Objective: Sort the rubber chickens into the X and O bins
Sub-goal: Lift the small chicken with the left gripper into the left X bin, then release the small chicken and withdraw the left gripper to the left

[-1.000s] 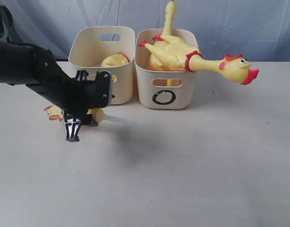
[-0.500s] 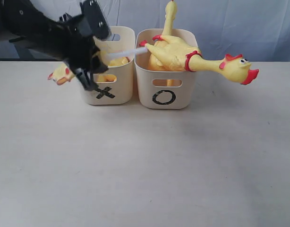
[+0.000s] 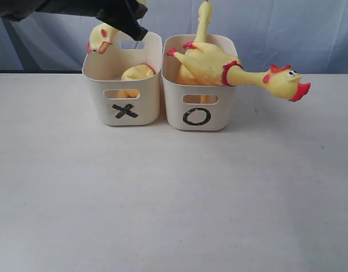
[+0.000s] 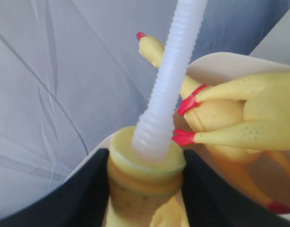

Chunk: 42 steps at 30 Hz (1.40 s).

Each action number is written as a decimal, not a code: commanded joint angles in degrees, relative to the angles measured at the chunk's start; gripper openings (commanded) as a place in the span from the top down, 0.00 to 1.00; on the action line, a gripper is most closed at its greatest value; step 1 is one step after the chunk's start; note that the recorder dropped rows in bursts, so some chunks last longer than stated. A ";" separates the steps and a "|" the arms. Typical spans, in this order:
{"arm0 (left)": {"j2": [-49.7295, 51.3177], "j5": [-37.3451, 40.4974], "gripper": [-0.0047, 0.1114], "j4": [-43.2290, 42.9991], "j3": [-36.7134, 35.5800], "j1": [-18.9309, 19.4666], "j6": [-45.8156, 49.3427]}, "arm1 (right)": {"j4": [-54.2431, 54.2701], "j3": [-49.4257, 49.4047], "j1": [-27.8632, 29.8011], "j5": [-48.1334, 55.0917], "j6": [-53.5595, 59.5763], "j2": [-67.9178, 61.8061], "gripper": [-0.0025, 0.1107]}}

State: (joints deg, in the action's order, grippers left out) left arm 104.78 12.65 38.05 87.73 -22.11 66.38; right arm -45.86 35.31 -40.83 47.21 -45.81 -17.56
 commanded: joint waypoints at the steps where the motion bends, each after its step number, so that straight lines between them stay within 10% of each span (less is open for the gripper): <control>1: 3.83 -2.34 0.96 3.79 2.95 -0.18 -0.37 | -0.84 -0.30 0.17 -0.60 0.17 0.28 0.98; 25: 16.78 -0.07 0.96 8.17 6.42 6.18 -12.82 | -0.27 -0.30 0.17 -1.13 0.17 0.28 0.98; 36: 17.83 -0.75 0.53 7.34 6.42 6.18 -12.82 | -0.16 -0.30 0.17 -1.08 0.17 0.28 0.98; 42: 17.83 -0.89 0.46 7.34 6.55 6.18 -12.82 | -0.16 -0.30 0.17 -1.08 0.17 0.28 0.98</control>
State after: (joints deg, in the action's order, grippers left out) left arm 122.61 12.17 45.29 93.97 -16.04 53.98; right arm -45.79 35.31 -40.83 46.44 -45.81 -17.56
